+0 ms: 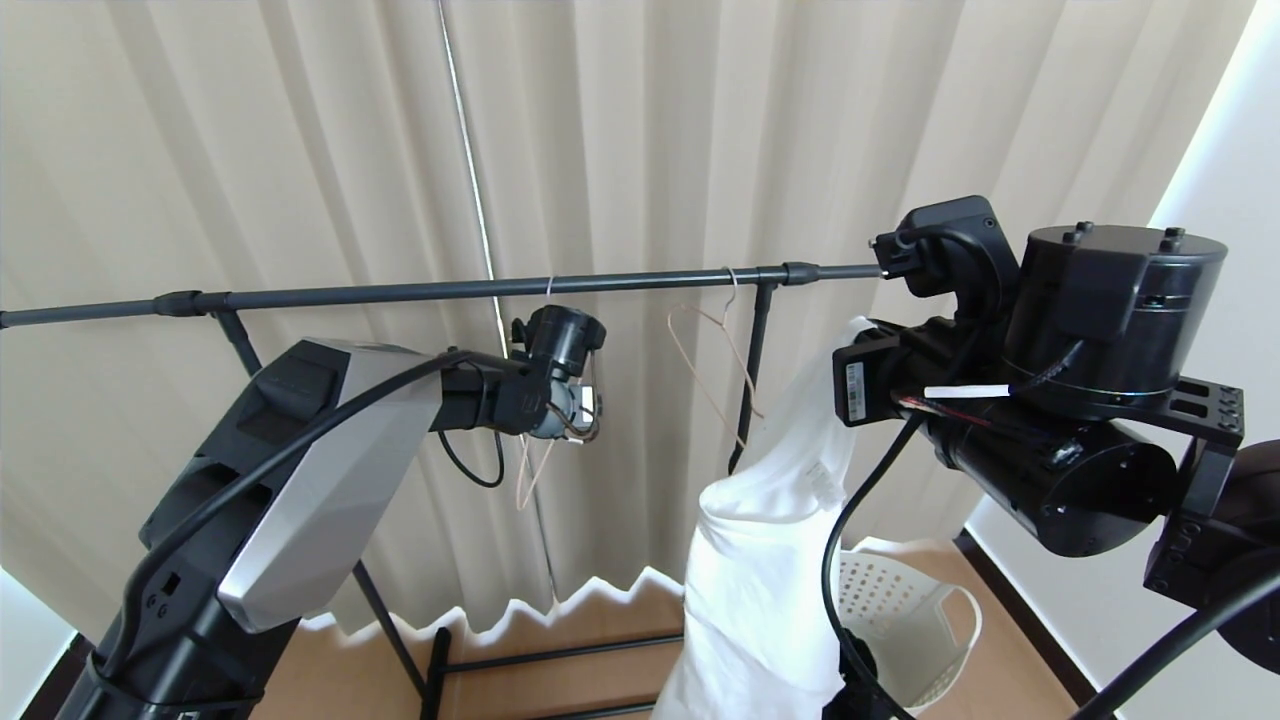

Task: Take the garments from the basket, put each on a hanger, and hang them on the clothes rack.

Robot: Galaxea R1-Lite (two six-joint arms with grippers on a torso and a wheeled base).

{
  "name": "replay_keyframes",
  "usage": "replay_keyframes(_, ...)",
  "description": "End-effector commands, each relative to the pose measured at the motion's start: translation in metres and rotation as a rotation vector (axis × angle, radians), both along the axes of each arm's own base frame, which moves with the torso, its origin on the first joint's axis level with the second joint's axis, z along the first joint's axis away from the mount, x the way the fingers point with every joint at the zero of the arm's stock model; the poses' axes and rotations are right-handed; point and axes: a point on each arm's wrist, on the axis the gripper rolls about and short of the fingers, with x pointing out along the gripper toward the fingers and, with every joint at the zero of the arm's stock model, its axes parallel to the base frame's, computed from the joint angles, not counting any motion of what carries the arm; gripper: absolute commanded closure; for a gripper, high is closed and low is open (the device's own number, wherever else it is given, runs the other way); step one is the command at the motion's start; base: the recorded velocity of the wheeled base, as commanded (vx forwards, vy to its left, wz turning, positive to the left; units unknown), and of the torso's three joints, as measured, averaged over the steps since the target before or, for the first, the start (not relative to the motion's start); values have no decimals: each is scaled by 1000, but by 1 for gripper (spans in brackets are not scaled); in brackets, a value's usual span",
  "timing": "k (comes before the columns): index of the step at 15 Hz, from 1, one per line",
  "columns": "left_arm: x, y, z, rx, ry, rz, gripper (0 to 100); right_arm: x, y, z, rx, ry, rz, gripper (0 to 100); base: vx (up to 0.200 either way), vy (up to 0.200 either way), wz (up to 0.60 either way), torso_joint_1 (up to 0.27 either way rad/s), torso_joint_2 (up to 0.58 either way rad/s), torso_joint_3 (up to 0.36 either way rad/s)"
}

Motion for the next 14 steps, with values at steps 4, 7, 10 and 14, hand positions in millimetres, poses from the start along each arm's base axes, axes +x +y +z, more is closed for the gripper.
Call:
replay_keyframes(4,3,2,-13,8,22,7,0,1,0,-1,-2,2,-4,100,0,0,0,0,0,0)
replay_keyframes(7,4,4,-17,13,30,10,0,1,-1,-1,-2,2,-5,100,0,0,0,0,0,0)
replay_keyframes(10,5,5,-17,10,30,15,100,2,0,-1,-3,3,-5,100,0,0,0,0,0,0)
replay_keyframes(14,5,7,-15,9,25,19,100,3,0,-3,-7,8,-5,100,0,0,0,0,0,0)
